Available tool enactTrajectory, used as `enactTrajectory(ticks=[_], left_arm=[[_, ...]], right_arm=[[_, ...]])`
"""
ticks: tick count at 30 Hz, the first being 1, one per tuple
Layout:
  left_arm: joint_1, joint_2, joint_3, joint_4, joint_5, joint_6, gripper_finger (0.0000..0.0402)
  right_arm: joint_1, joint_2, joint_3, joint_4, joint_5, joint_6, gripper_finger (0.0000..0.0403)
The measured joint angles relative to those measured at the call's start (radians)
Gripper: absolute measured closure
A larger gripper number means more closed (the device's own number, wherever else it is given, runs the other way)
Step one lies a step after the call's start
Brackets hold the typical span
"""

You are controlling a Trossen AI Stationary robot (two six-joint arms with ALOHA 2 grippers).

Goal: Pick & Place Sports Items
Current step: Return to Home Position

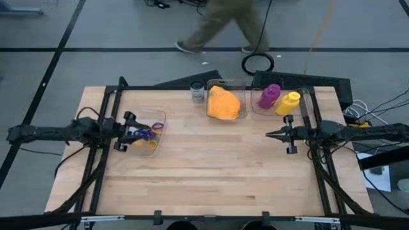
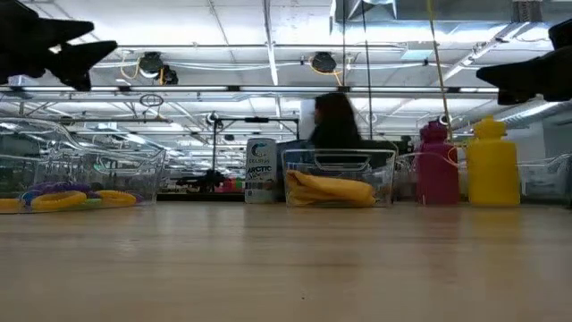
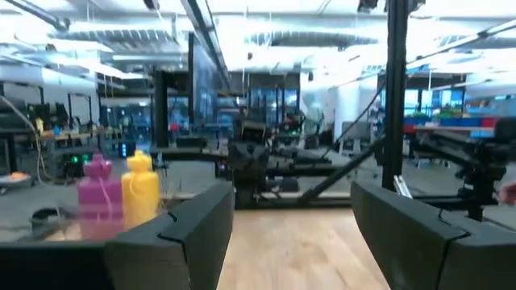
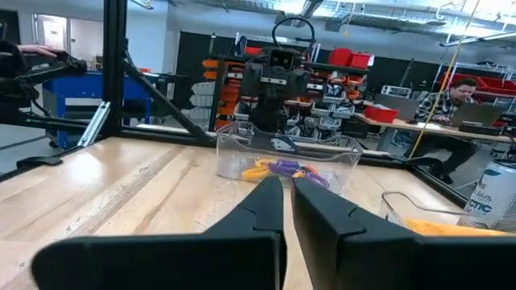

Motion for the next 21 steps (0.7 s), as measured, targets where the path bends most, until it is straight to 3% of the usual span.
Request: enactTrajectory(ticks=[9,21], left_arm=[[0.000,-0.071,0.000,0.000,0.000,-0.001,0.0190],[0.000,-0.071,0.000,0.000,0.000,-0.001,0.0190]], right_arm=[[0.000,0.000,0.000,0.000,0.000,0.000,0.0399],[0.000,0.000,0.000,0.000,0.000,0.000,0.0399]])
